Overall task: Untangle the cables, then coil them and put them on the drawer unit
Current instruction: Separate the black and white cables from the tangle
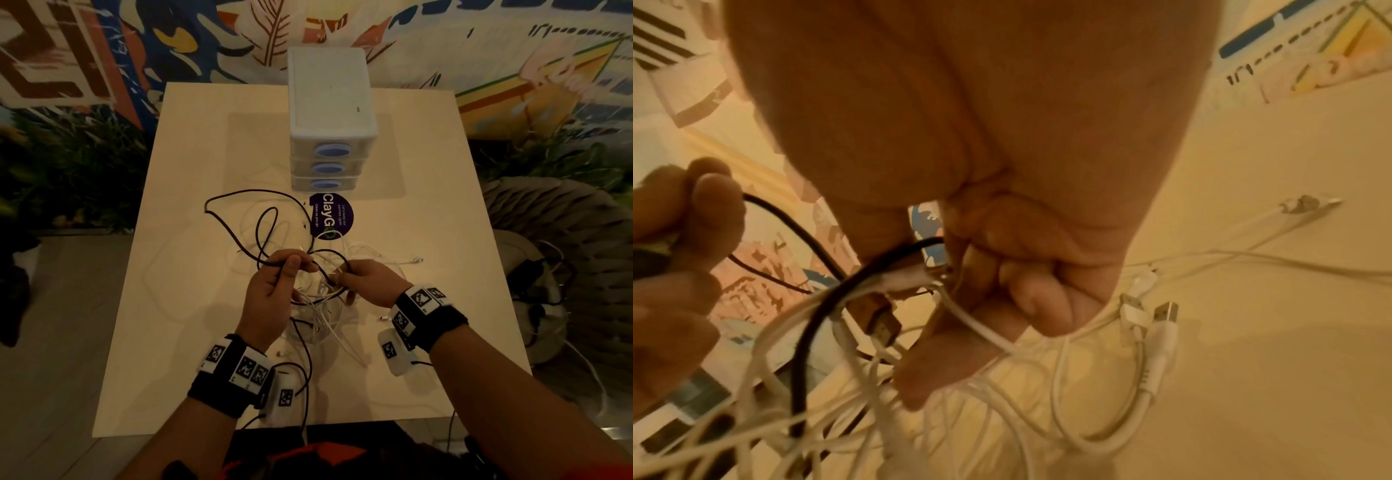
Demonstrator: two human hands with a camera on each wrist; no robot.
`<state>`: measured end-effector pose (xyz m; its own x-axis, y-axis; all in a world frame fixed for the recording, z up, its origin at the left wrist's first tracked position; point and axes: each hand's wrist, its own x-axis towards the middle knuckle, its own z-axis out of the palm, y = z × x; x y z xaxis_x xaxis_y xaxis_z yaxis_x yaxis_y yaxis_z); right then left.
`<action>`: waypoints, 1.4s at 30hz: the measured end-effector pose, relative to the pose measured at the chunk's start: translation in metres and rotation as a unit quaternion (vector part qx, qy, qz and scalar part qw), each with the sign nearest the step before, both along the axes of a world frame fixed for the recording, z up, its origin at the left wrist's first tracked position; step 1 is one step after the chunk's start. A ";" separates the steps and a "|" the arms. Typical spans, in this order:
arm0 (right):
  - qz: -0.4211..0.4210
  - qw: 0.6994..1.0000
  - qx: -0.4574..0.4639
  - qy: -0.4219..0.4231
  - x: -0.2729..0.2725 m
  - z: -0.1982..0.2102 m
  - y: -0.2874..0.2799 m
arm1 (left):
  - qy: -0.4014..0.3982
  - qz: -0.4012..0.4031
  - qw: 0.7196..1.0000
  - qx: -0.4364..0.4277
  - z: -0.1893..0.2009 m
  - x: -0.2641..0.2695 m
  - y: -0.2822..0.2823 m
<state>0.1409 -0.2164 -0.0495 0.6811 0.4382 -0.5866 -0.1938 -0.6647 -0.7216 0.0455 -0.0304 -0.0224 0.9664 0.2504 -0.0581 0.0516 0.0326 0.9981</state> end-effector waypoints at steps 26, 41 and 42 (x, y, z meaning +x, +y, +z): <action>-0.047 0.991 -0.061 -0.106 -0.001 -0.017 -0.011 | -0.033 0.070 0.996 0.042 0.010 -0.007 0.010; -0.008 0.953 -0.010 -0.303 -0.004 0.027 -0.001 | -0.017 0.091 0.995 0.037 0.024 -0.018 0.024; 0.020 0.955 0.017 -0.295 -0.007 0.041 0.006 | -0.017 0.074 0.996 0.041 0.026 -0.018 0.021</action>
<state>0.1335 -0.2102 -0.0090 0.8710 0.4828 -0.0913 0.2775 -0.6367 -0.7195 0.0275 -0.0089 0.0035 0.9200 0.3920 0.0011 0.0174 -0.0439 0.9989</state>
